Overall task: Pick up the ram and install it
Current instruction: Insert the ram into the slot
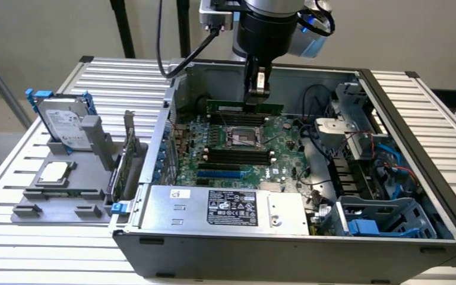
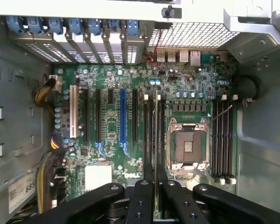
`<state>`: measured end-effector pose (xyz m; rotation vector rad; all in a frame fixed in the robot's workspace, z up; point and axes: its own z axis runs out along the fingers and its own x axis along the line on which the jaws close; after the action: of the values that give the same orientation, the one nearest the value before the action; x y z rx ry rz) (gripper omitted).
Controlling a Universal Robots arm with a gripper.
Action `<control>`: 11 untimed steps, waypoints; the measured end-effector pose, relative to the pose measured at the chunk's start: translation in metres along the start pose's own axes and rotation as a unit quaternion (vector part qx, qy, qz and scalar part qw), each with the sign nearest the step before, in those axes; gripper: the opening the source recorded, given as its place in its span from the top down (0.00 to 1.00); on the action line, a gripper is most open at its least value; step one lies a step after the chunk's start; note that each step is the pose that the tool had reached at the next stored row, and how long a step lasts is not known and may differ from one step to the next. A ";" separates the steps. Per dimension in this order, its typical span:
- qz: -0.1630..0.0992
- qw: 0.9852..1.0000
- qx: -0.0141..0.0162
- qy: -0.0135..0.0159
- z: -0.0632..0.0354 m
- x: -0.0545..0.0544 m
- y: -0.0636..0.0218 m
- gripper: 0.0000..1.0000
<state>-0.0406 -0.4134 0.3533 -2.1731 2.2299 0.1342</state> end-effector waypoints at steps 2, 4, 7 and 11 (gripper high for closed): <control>0.000 1.000 0.000 0.001 0.0039 -0.007 0.0001 0.86; 0.000 1.000 0.000 0.003 0.0073 -0.013 0.0002 0.86; 0.001 1.000 0.000 0.009 0.0113 -0.020 0.0002 0.86; 0.001 1.000 0.001 0.022 0.0154 -0.025 0.0001 0.86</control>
<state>-0.0407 -0.3871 0.3399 -2.1939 2.2542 0.0865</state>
